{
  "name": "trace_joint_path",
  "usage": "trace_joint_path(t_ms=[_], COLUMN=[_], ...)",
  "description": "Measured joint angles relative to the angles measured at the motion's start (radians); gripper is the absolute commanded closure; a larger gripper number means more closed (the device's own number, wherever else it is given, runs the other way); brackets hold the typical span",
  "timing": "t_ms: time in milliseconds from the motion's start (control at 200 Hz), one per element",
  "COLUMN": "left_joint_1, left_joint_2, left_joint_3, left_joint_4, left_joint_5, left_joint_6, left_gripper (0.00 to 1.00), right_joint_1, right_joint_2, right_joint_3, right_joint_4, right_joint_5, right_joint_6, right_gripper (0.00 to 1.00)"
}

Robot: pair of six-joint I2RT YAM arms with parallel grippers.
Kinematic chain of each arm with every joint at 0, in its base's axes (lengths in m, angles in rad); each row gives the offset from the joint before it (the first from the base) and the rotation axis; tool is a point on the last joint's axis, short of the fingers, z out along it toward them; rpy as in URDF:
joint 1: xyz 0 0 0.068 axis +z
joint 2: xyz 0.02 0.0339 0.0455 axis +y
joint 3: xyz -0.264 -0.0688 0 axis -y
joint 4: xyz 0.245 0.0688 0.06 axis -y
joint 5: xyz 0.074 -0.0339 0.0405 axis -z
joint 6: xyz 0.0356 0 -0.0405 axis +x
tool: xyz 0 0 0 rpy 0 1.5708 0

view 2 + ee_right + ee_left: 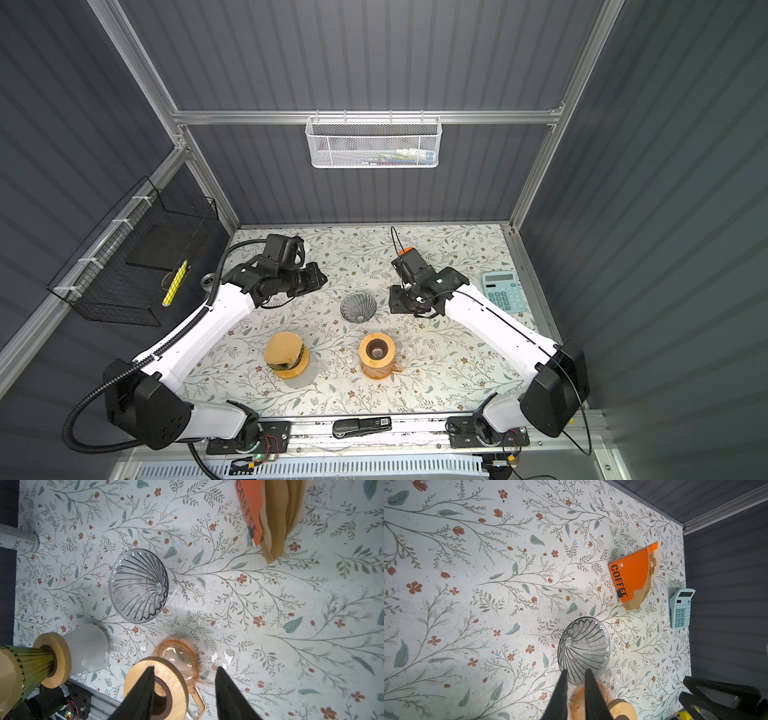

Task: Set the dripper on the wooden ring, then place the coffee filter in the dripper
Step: 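Raise the right gripper and move it over the clear ribbed glass dripper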

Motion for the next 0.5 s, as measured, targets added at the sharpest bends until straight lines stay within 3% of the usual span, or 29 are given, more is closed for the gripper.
trace_joint_path(t_ms=[500], left_joint_1=[0.0], left_joint_2=[0.009], left_joint_3=[0.002], left_joint_4=[0.005], left_joint_5=[0.003], left_joint_6=[-0.004], left_gripper=[0.83], right_joint_1=[-0.005], right_joint_2=[0.268], right_joint_3=[0.078], right_joint_4=[0.119], right_joint_5=[-0.056], right_joint_6=[-0.047], right_gripper=[0.53])
